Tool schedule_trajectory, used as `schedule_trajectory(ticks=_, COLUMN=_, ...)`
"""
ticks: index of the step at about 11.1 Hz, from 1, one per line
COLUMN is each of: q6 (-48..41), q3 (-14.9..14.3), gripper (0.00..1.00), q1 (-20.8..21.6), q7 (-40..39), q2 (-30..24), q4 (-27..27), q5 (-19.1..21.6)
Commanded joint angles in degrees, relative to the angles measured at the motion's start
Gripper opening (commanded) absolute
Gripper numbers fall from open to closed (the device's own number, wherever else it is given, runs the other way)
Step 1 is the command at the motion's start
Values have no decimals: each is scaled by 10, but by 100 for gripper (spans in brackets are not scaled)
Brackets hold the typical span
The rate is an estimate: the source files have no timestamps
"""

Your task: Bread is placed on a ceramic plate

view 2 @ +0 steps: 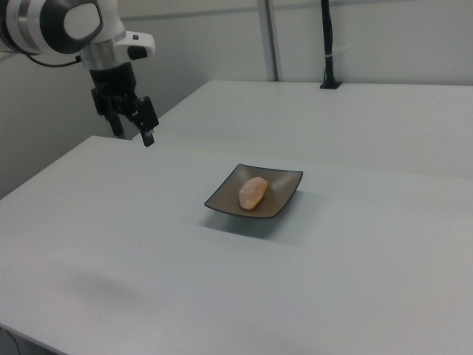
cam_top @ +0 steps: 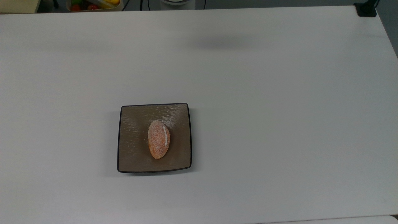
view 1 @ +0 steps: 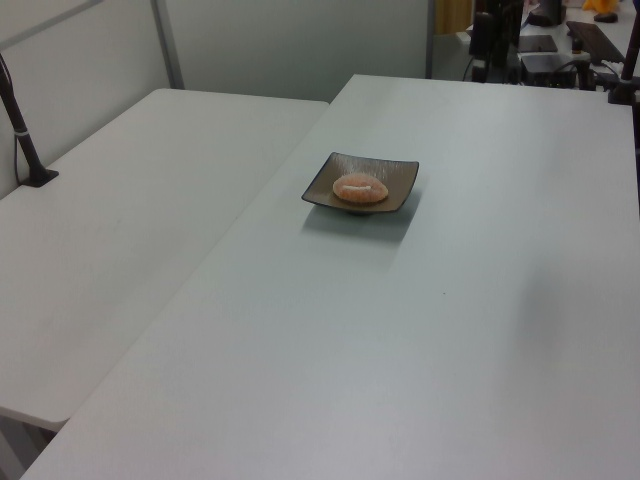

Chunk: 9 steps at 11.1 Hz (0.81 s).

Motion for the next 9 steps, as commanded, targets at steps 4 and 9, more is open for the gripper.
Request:
schedule_trajectory(ticks=4, q6=102, q3=-25, gripper=100, q1=-5, q7=-197, q2=6, q4=-27, q5=6)
schedule_trajectory(ticks=9, q6=100, q3=-25, gripper=100, q1=-5, q7=-190, q2=5, q4=-27, q5=7)
